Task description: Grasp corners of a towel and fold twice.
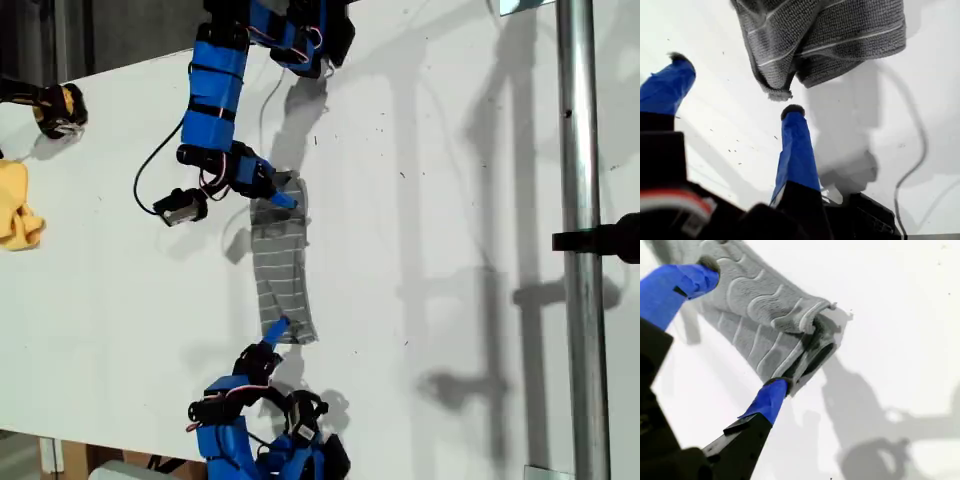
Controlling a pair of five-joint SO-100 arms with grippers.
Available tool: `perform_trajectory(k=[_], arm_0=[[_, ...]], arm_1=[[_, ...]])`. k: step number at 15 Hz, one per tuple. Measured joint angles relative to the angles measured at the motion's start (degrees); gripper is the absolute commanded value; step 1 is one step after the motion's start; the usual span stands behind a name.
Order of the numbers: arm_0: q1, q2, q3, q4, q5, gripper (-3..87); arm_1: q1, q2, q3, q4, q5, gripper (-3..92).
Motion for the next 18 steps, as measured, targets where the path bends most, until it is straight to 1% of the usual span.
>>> perform_trajectory(k=[2, 4, 7, 10, 12, 14, 15, 17, 18], arm_0=[[-1.93, 9.76, 4.83, 0.44, 0.00, 35.7], [-2.11, 20.39, 10.81, -0.70, 0.00, 33.7], [-1.32, 42.54, 22.32, -3.16, -0.18, 30.4], [2.02, 62.58, 33.75, -7.29, -1.76, 26.7], [3.08, 75.59, 42.63, -8.79, -3.43, 24.6], [4.31, 79.89, 48.60, -10.99, -3.87, 21.7], [5.10, 80.68, 50.89, -12.48, -4.31, 17.2], [6.06, 81.04, 55.99, -15.64, -4.66, 16.0], [6.77, 81.04, 58.18, -17.05, -5.01, 16.0]], arm_1=[[1.93, 6.33, 0.00, 0.35, 0.35, 46.2], [4.57, 14.77, 3.25, -0.62, 2.72, 45.5], [9.67, 34.10, 17.75, -3.52, 8.44, 44.3], [10.72, 56.78, 36.39, -6.77, 17.67, 40.5], [6.94, 73.21, 49.04, -10.02, 24.43, 39.9], [3.08, 87.98, 61.96, -10.37, 32.17, 38.2], [-0.35, 93.08, 66.18, -10.28, 35.24, 37.6], [-2.64, 95.62, 69.96, -10.20, 40.25, 38.9], [-4.75, 97.82, 72.51, -10.02, 42.98, 41.4]])
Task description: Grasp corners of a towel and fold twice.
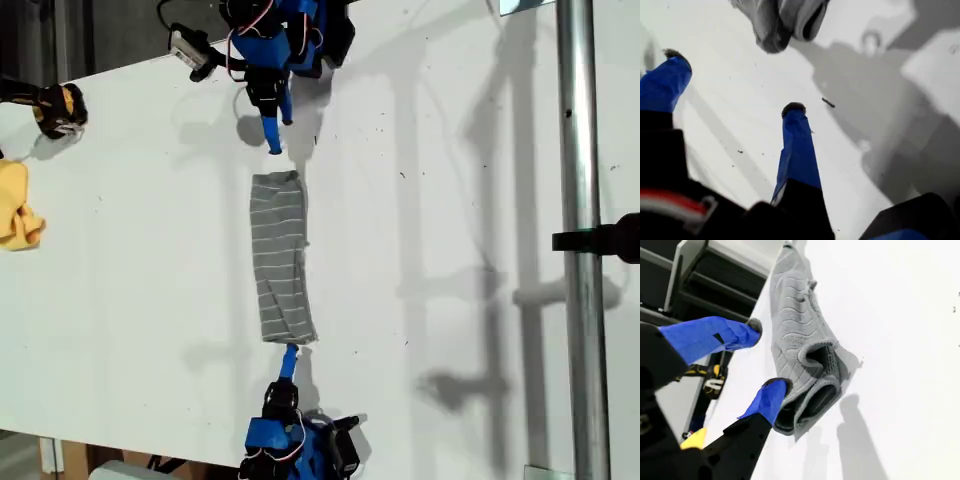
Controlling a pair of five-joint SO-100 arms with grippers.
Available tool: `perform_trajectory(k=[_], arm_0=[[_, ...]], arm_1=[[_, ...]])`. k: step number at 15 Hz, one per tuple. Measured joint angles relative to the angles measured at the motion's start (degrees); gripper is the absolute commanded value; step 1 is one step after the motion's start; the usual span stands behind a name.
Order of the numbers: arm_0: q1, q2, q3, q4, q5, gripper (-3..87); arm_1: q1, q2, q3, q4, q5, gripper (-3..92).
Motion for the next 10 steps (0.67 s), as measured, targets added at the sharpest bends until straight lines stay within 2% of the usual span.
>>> perform_trajectory(k=[2, 5, 10], arm_0=[[1.23, 0.09, 0.97, -1.76, 0.09, 15.9], [1.23, 0.09, 1.14, -2.11, 0.09, 15.9], [2.02, 0.18, 1.41, -2.11, 0.00, 16.3]], arm_1=[[0.35, 0.44, 0.62, 0.35, 1.41, 44.1], [3.60, -19.25, -5.10, -4.22, -0.70, 44.5], [11.69, -62.31, -16.70, -25.75, -9.05, 45.0]])
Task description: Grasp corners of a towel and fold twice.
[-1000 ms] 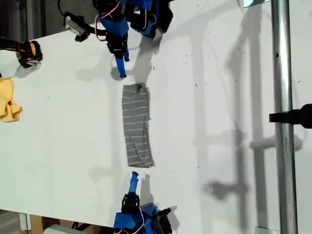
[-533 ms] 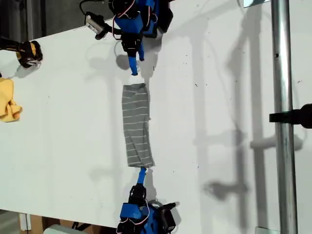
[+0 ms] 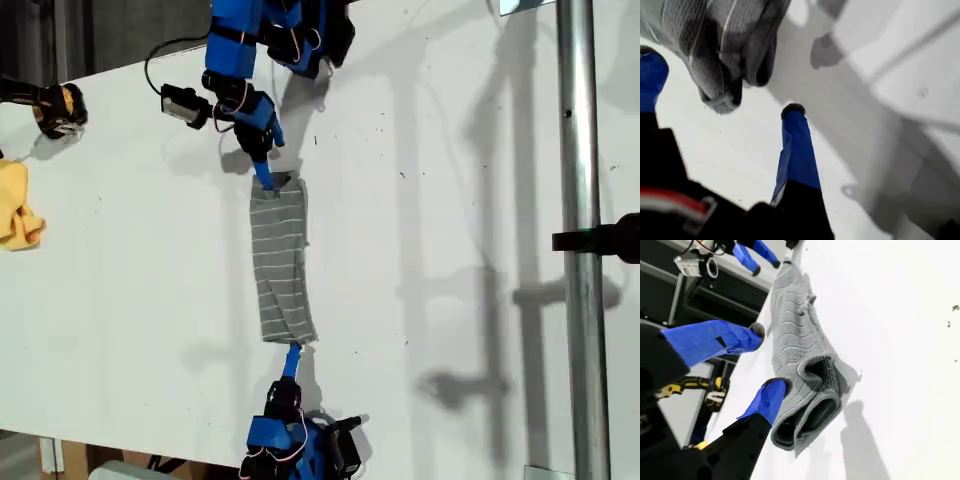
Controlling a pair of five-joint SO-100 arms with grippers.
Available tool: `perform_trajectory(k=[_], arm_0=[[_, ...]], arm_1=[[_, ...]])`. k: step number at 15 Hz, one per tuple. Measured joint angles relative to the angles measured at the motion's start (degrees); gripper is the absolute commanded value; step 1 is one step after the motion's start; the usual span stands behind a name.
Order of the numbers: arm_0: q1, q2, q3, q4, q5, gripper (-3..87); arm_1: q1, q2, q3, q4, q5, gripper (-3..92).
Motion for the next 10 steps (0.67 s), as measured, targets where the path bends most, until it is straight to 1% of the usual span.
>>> perform_trajectory(k=[1, 3, 5, 6, 8, 9, 10], arm_0=[[-0.09, 0.00, 0.00, 0.00, 0.00, 16.3], [-0.09, 0.00, 0.00, 0.00, -0.35, 16.6], [-0.09, 0.00, 0.00, 0.09, -0.53, 16.4], [-0.09, 0.00, 0.18, 0.09, -0.53, 16.3], [-0.09, 0.00, 0.18, 0.09, -0.53, 16.2], [-0.09, 0.00, 0.18, 0.18, -0.53, 16.1], [-0.09, 0.00, 0.18, 0.18, -0.53, 16.1]], arm_1=[[0.53, -7.82, -3.52, -3.16, -1.41, 45.1], [0.70, -20.21, -10.63, -6.50, -3.34, 45.2], [0.62, -29.18, -17.31, -7.29, -4.39, 44.1], [0.62, -32.17, -19.95, -7.29, -4.92, 41.4], [0.62, -35.42, -23.47, -7.12, -5.62, 33.3], [0.35, -36.65, -24.87, -6.68, -5.62, 23.9], [-0.09, -37.97, -26.46, -6.06, -5.71, 12.2]])
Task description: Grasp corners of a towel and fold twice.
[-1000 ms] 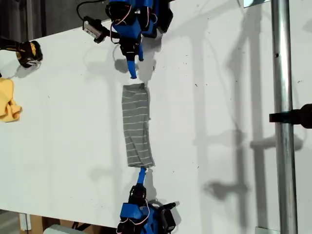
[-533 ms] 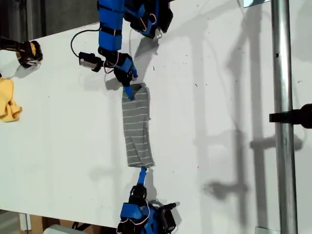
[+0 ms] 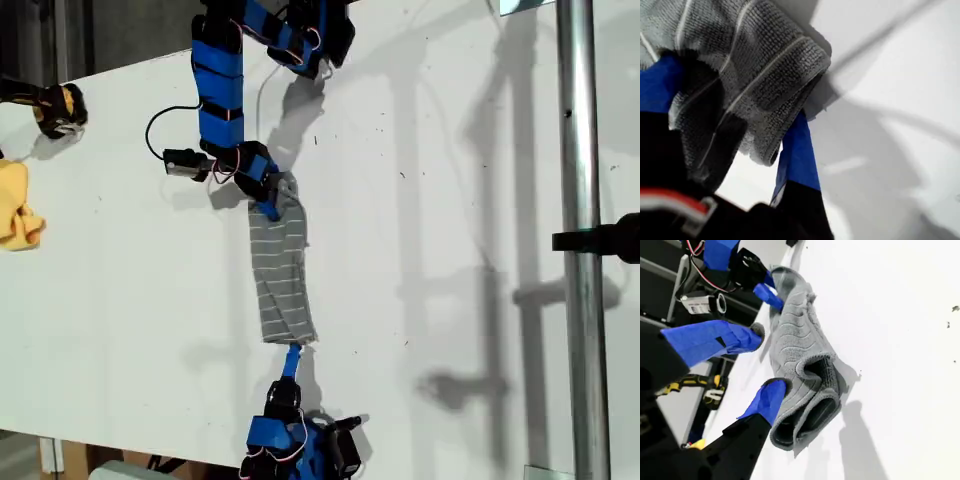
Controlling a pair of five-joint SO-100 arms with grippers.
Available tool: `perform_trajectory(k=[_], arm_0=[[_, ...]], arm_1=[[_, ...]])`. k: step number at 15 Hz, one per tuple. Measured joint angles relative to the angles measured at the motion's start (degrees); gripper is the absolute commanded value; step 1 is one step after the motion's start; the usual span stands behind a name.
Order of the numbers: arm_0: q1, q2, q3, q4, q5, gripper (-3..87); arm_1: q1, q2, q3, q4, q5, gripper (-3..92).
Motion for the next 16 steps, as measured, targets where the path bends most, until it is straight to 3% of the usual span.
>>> perform_trajectory(k=[1, 4, 10, 16], arm_0=[[0.00, 0.00, 0.09, 0.35, 0.00, 16.0], [0.00, 0.00, 0.18, 1.05, 0.00, 16.0], [0.00, 0.00, 0.18, 1.05, 0.00, 16.2], [-0.09, 0.00, 0.18, 1.05, 0.00, 16.1]], arm_1=[[-0.09, -0.97, -1.32, 0.53, 0.00, 4.9], [-0.79, -1.05, -2.29, 1.58, -0.53, 0.0], [0.53, 16.87, 11.87, 7.21, -0.44, -0.1], [1.41, 44.30, 28.04, 24.26, 8.00, -0.1]])
